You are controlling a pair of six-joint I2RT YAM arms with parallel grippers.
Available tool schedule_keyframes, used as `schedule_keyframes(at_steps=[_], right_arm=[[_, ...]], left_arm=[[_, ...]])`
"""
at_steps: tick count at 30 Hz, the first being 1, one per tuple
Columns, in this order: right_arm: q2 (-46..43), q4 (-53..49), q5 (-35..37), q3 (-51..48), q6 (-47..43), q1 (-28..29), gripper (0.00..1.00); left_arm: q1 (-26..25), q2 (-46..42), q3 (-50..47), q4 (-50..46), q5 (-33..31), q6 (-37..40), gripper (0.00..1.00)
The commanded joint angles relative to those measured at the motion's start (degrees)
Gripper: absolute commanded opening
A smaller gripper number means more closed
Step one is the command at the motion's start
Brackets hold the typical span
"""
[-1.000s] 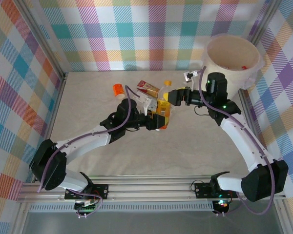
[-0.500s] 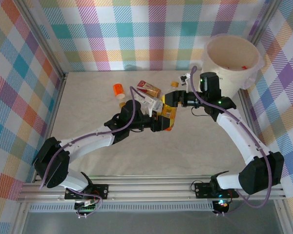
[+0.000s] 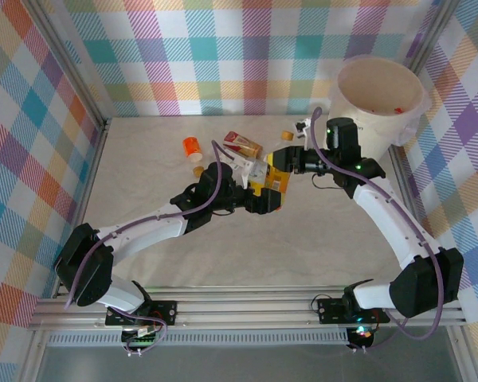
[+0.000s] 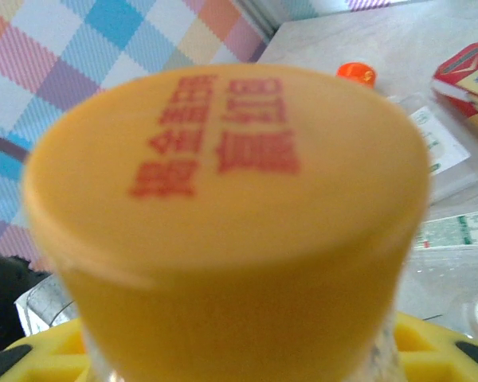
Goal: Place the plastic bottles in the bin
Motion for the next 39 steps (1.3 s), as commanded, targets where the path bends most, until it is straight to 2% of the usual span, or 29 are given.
schedule_keyframes(at_steps=[1,4,8,12,18,24,34,39], right_arm=[[-2.49,3.23,5.93,0.62,0.57,0.18,0.41],[-3.19,3.39,12.46,0.87,-0.30,-0.01,0.38],[-3.38,3.51,21.78,2.42,-1.33,-0.89,0.36],[-2.84,5.36,26.69,3.84,-1.86,-2.72,0.35],[1.94,5.29,28.49,11.63,-4.30,-6.27,0.35],[9.70,3.75,30.37,24.05,-7.92,-9.57,0.34],[24.22,2.89,35.19,45.70,-7.11,-18.08,0.32],[31.12,-0.56,33.83,56.48,-1.88,-22.52,0.32]], left_arm=[[-0.39,-1.43,0.25,-0.58,-2.37,0.06,1.00],[-0.39,-3.50,-1.43,-0.63,-5.96,0.06,1.00],[-0.35,-7.69,-5.28,-0.96,-14.06,-0.26,1.00],[-0.30,-12.75,-10.10,0.11,-20.23,-0.64,1.00],[-0.31,-19.87,-14.90,-3.62,-30.92,-1.47,1.00],[-0.30,-26.16,-18.77,-6.37,-37.30,-2.58,1.00],[-0.18,-32.16,-23.18,-7.98,-42.73,-4.33,1.00],[-0.04,-32.47,-24.42,-7.79,-43.71,-5.20,1.00]])
